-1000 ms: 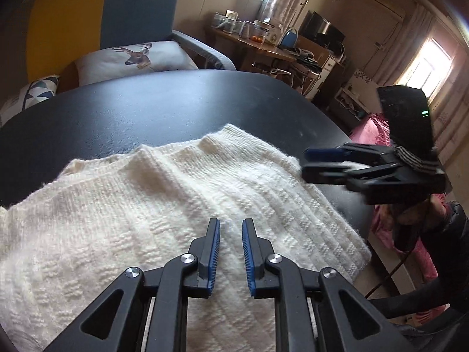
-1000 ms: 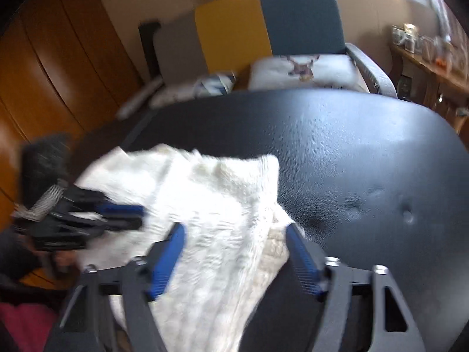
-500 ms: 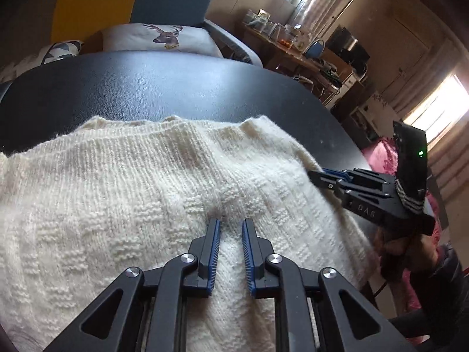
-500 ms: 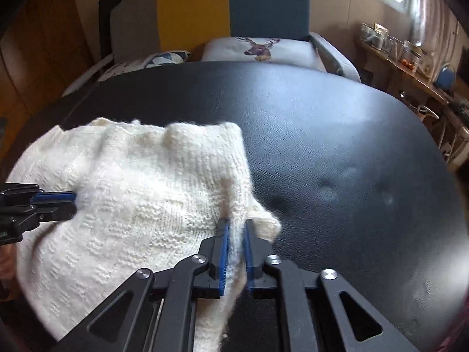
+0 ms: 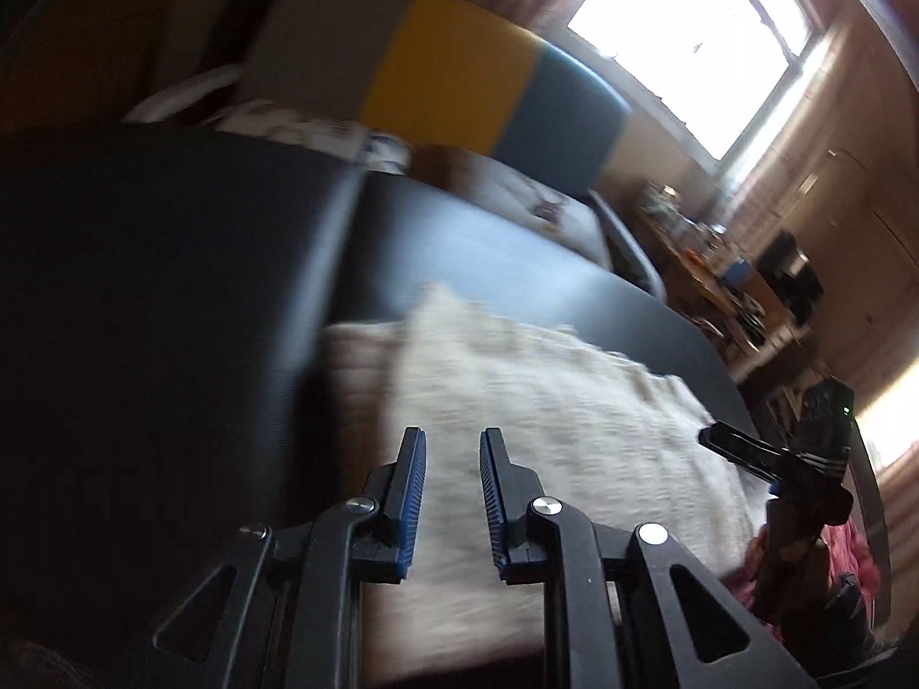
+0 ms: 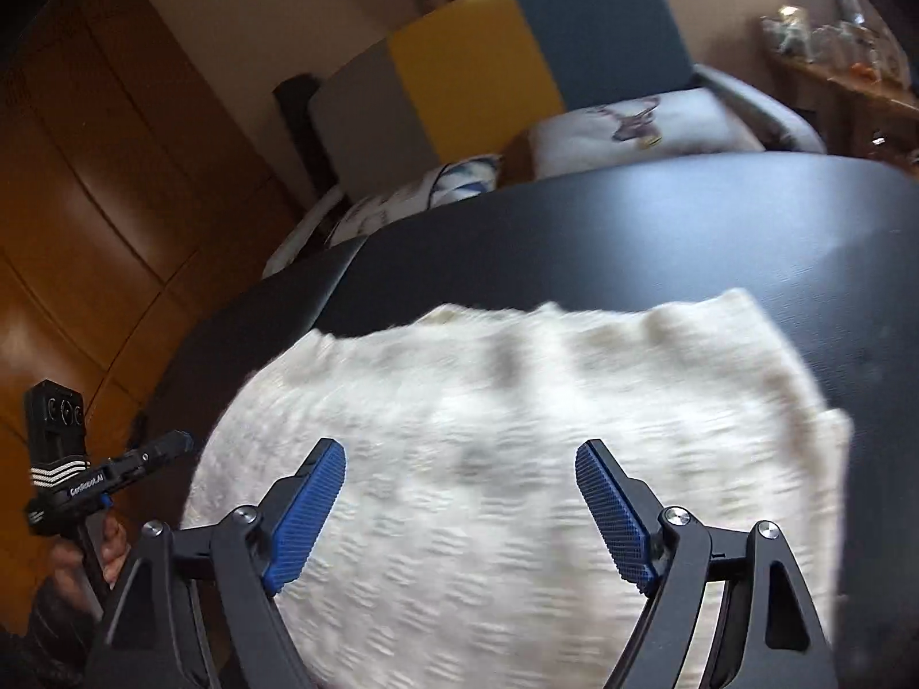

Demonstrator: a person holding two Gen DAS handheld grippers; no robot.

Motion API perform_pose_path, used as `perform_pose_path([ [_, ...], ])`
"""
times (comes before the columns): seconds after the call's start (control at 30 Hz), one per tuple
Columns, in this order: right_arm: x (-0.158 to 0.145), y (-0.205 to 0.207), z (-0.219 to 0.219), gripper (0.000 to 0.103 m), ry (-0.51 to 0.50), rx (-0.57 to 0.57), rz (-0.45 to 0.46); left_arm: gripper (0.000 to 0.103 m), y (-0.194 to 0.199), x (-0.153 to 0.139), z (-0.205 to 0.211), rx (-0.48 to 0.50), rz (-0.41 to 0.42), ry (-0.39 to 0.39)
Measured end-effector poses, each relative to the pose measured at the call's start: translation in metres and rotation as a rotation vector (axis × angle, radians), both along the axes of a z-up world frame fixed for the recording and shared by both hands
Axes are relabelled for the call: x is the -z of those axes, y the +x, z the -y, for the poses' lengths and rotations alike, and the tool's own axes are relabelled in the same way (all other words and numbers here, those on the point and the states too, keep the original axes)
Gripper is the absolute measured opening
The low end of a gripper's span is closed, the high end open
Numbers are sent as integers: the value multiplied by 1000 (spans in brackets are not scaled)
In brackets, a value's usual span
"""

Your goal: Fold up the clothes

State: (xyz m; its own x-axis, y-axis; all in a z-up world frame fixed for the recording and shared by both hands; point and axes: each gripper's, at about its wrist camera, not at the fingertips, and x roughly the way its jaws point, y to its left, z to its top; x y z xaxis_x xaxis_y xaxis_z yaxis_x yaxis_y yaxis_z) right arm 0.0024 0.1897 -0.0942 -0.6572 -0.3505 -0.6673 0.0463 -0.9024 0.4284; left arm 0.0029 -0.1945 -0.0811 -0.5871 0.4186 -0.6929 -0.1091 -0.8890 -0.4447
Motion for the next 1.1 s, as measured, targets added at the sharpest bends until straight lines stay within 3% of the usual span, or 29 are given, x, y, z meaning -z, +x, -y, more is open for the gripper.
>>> perform_pose_path([
  [0.1, 10, -5, 19, 84, 41, -20, 26, 19, 2, 15, 24, 42, 42, 87],
  [0.3, 30, -14, 13, 84, 57, 7, 94, 20, -6, 50, 17, 174, 124, 227],
  [0.47, 37, -15, 12, 86, 65, 1, 90, 22, -8, 62, 14, 207, 142, 305],
  [0.53, 39, -16, 17, 91, 92, -12, 88, 21, -8, 61, 3, 254, 148, 305],
  [0.57, 39, -17, 20, 93, 106, -20, 87, 5, -9, 61, -2, 277, 151, 305],
  [0.67, 40, -21, 24, 93, 150, -46, 101, 5, 9, 46, -12, 362, 107, 250],
  [0.8, 45, -18, 22, 93, 166, -69, 75, 5, 16, 74, -8, 317, 211, 143],
  [0.9, 46, -19, 26, 97, 194, -75, 66, 8, 15, 65, -8, 281, 179, 196],
  [1.0, 47, -21, 30, 103, 215, -87, 63, 18, 2, 46, -4, 245, 114, 231],
  [1.1, 48, -22, 28, 103, 206, -80, 55, 19, -27, 33, -10, 214, 77, 186],
])
